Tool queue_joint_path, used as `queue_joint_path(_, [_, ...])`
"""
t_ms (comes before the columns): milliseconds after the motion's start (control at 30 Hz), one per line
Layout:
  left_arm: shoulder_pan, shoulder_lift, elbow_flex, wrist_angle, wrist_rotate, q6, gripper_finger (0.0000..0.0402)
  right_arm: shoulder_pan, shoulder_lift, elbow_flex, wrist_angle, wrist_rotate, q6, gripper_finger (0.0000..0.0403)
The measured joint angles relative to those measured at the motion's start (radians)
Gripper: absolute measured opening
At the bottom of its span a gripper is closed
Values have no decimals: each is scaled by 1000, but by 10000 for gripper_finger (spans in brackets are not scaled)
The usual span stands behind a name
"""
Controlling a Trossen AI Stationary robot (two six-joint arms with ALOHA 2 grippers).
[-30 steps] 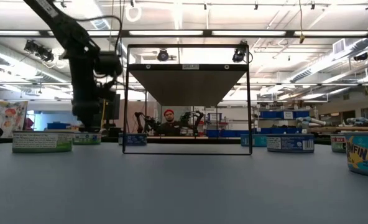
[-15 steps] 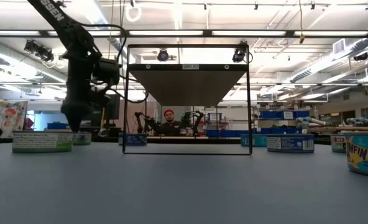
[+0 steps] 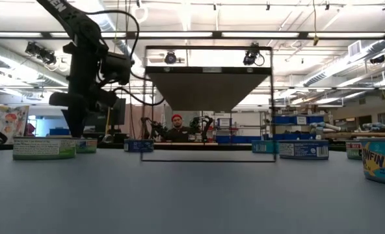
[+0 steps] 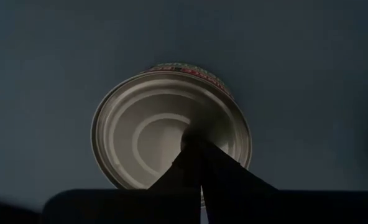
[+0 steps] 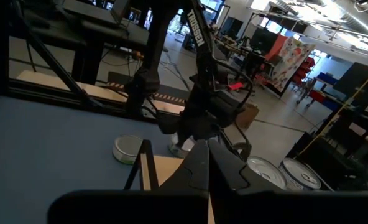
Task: Stack canned seafood by type on shelf
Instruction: Put the green tuna can on the shelf
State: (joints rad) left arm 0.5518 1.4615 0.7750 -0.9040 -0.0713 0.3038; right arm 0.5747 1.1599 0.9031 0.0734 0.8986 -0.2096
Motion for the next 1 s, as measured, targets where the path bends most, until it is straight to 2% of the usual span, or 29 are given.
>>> queue_joint_path(200, [-50, -14, -3, -45, 18, -108, 1, 0, 0, 0, 0, 0, 0, 4])
queue_joint_path(667, [-51, -46, -11, -183, -7, -308, 0, 0, 0, 0, 0, 0, 0, 4])
queue_joint_path(833, [-72, -46, -11, -210, 43, -343, 0, 0, 0, 0, 0, 0, 0, 4])
queue_joint_path(1000, [-143, -46, -11, -233, 99, -366, 0, 0, 0, 0, 0, 0, 0, 4])
